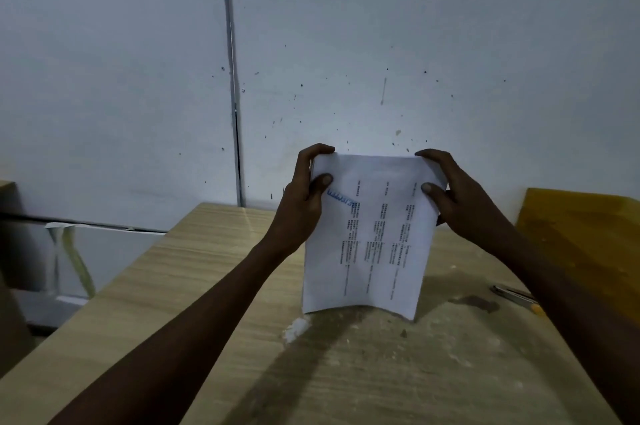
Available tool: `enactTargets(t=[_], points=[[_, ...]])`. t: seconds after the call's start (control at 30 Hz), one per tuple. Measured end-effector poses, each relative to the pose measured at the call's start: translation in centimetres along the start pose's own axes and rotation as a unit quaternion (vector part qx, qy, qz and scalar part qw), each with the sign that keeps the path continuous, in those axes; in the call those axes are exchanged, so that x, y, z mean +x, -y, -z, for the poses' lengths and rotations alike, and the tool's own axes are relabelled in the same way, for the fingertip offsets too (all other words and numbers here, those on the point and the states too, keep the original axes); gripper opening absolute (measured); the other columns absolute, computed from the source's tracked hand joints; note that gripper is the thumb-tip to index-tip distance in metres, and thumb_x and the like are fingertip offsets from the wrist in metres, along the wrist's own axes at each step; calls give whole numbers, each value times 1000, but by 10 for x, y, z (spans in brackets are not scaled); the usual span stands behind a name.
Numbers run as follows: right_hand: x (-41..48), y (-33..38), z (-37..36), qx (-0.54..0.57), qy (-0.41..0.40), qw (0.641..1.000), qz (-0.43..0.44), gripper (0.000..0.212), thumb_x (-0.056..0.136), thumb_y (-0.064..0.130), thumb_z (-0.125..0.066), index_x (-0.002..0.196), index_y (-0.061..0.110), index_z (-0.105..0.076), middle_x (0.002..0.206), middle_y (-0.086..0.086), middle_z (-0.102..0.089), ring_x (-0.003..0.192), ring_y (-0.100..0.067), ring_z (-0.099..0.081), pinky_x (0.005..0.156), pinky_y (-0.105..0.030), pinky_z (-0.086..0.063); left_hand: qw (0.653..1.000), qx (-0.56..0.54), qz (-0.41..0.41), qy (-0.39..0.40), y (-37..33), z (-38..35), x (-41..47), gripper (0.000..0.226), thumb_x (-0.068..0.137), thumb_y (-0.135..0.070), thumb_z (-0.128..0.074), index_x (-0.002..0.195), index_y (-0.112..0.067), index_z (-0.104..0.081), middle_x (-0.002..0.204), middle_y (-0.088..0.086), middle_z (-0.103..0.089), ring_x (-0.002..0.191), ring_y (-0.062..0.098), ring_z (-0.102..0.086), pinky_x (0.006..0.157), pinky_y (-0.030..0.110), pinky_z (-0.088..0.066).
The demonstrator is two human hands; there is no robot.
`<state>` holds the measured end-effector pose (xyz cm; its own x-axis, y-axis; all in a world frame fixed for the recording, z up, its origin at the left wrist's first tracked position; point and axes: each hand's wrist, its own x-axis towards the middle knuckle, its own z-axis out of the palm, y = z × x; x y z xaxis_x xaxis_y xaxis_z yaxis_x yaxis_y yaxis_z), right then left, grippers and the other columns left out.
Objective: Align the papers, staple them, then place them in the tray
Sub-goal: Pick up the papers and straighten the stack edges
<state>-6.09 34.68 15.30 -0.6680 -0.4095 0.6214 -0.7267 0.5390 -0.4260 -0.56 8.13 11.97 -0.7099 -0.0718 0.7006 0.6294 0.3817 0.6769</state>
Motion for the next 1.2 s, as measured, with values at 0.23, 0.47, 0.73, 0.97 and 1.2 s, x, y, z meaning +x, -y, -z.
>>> enactTargets(t=[0.23,0.47,0.73,0.97,1.2], points=[[9,10,37,68,181,969,-153,40,98,20,-55,134,29,-41,116,-4,-55,83,-26,-71,51,-42,-61,981,-137,119,71,5,5,3,35,105,-6,-50,128,-31,-45,115,12,-63,94,20,-64,77,36,-55],[-43,-41,-11,91,300,897,-311,60,97,24,-58,150,31,-30,110,-7,-69,90,-25,-73,69,-44,-63,941,-151,289,88,61,-40,-68,36,103,0,-49,115,-35,-49,113,34,-64,87,31,-65,77,47,-52],[-97,-85,-84,149,108,876,-445,36,102,21,-46,135,9,-52,103,-4,-70,85,-21,-70,78,-44,-58,910,-205,357,47,94,-74,-100,33,103,-1,-46,121,-29,-48,120,40,-58,85,35,-65,74,49,-54],[-112,-84,-113,105,-15,893,-437,22,99,17,-44,114,9,-57,110,-12,-65,98,-29,-62,86,-42,-48,921,-210,323,56,103,-81,-105,32,106,-4,-41,127,-28,-47,106,23,-64,90,31,-63,77,45,-53],[-114,-84,-121,50,-14,900,-433,22,100,26,-40,115,18,-54,101,-1,-58,92,-23,-53,79,-34,-35,938,-137,318,-8,107,-89,-103,29,107,-13,-39,122,-34,-54,119,15,-65,109,38,-64,88,43,-51]])
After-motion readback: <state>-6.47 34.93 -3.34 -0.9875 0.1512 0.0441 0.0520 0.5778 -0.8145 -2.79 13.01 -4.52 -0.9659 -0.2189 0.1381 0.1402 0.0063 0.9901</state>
